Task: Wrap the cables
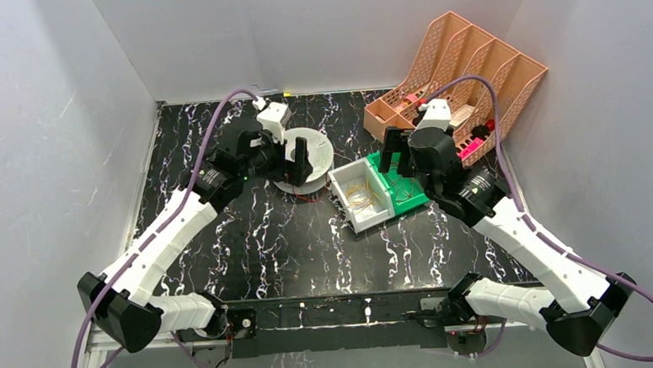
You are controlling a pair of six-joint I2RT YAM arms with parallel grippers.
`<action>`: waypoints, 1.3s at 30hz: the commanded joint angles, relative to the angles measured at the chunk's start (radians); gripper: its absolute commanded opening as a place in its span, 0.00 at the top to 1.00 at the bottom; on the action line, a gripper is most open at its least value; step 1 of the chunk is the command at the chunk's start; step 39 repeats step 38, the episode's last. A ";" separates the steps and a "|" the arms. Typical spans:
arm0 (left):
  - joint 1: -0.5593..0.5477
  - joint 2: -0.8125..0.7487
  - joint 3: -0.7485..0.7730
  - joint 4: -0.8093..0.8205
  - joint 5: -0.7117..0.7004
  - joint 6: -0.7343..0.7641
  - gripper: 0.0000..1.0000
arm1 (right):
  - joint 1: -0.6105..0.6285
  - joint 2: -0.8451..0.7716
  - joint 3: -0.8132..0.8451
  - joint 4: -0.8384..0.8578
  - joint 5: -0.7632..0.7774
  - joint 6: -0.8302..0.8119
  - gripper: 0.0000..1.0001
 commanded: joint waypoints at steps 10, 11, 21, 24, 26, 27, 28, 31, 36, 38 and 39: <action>-0.001 -0.224 -0.210 0.087 0.289 -0.032 0.02 | -0.004 0.042 0.038 -0.029 -0.080 0.014 0.02; -0.001 -0.254 -0.244 0.120 0.313 -0.037 0.02 | -0.004 0.050 0.035 -0.024 -0.092 0.012 0.02; -0.001 -0.378 -0.272 0.066 0.173 -0.046 0.02 | -0.004 0.052 0.014 -0.004 -0.085 -0.004 0.02; -0.002 -0.428 -0.273 0.065 0.116 -0.038 0.02 | -0.003 -0.006 -0.016 0.013 -0.041 -0.002 0.02; -0.001 -0.457 -0.271 0.065 0.092 -0.032 0.02 | -0.003 -0.058 -0.053 0.040 -0.014 -0.010 0.02; -0.001 -0.469 -0.269 0.067 0.088 -0.024 0.02 | -0.004 -0.085 -0.070 0.057 -0.010 -0.015 0.02; -0.001 -0.479 -0.269 0.071 0.083 -0.019 0.02 | -0.004 -0.107 -0.081 0.070 -0.005 -0.017 0.02; -0.001 -0.491 -0.271 0.084 0.061 -0.018 0.02 | -0.004 -0.156 -0.101 0.085 0.002 -0.018 0.02; -0.001 -0.483 -0.290 0.106 0.054 -0.026 0.02 | -0.003 -0.191 -0.116 0.062 -0.032 -0.023 0.02; -0.002 -0.476 -0.288 0.111 0.058 -0.028 0.02 | -0.004 -0.197 -0.128 0.076 -0.049 -0.029 0.02; -0.002 -0.476 -0.288 0.111 0.058 -0.028 0.02 | -0.004 -0.197 -0.128 0.076 -0.049 -0.029 0.02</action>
